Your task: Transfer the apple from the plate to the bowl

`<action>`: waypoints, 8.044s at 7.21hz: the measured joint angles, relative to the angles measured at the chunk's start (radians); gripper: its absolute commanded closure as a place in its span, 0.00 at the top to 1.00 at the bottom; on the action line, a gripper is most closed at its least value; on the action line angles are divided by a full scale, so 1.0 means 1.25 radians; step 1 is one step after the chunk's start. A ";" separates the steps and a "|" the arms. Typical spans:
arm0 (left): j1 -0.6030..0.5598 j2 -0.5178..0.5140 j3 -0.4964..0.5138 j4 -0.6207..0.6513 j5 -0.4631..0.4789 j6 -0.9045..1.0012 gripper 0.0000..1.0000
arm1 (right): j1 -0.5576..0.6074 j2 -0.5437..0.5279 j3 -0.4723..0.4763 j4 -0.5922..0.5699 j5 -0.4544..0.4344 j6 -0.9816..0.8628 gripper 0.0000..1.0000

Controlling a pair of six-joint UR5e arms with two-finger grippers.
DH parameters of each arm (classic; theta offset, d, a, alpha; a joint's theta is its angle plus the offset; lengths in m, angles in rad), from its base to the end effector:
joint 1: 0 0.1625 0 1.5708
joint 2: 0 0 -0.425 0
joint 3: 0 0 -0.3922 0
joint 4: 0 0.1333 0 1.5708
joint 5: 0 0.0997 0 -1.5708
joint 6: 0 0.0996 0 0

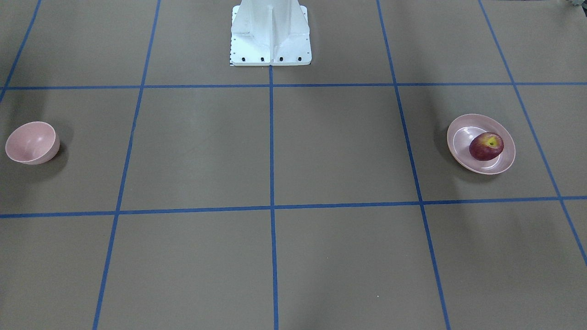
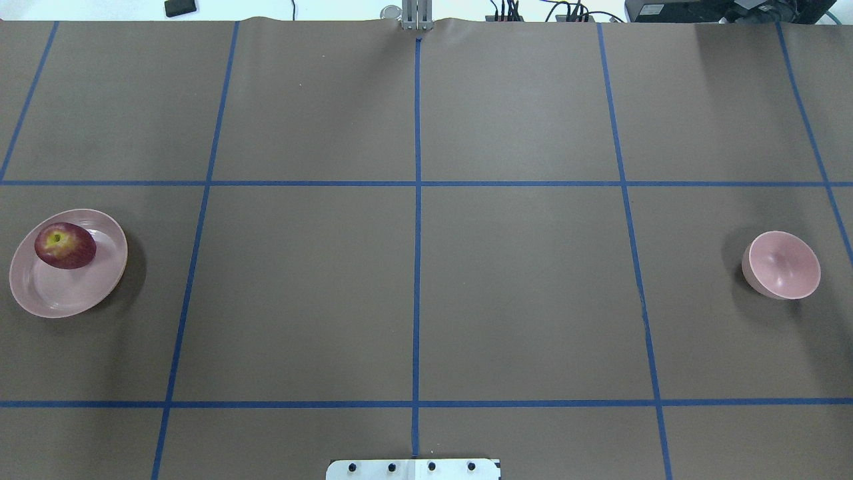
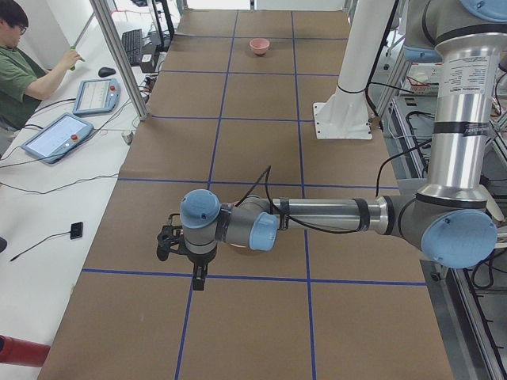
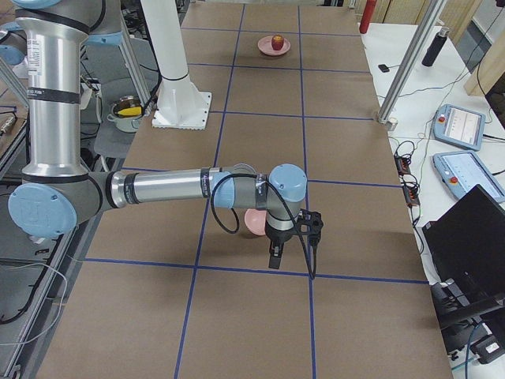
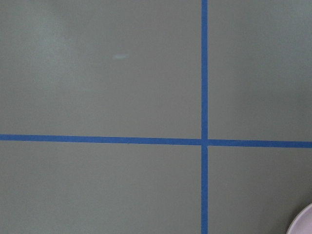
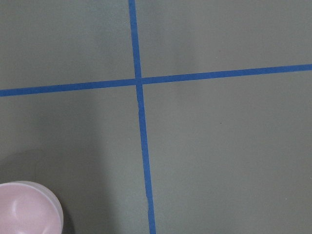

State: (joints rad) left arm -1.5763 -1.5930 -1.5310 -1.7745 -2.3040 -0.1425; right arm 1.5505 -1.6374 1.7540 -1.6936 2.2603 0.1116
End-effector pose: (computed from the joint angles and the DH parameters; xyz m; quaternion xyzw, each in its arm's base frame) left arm -0.0695 -0.5129 0.6486 0.0621 0.3620 -0.0355 0.9294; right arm 0.0606 -0.4618 0.6184 -0.0252 -0.3370 0.0440 0.9401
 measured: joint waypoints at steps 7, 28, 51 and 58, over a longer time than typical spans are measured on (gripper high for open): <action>0.005 -0.007 -0.011 0.004 -0.003 0.002 0.99 | -0.044 0.016 0.070 0.026 0.013 0.000 1.00; 0.223 -0.081 -0.035 -0.111 -0.082 -0.296 0.99 | -0.290 0.031 -0.216 0.441 0.260 0.018 0.00; 0.459 0.009 -0.072 -0.158 0.054 -0.423 0.48 | -0.448 0.410 0.040 0.123 0.107 0.615 0.00; 0.450 0.023 -0.283 0.067 0.007 -0.427 0.00 | -0.531 0.443 0.029 0.123 0.043 0.654 0.00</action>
State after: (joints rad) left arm -1.0139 -1.5645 -1.8843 -1.6913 -2.2954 -0.6761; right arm 0.8867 -1.0835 1.7903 -1.5398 2.3136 0.9291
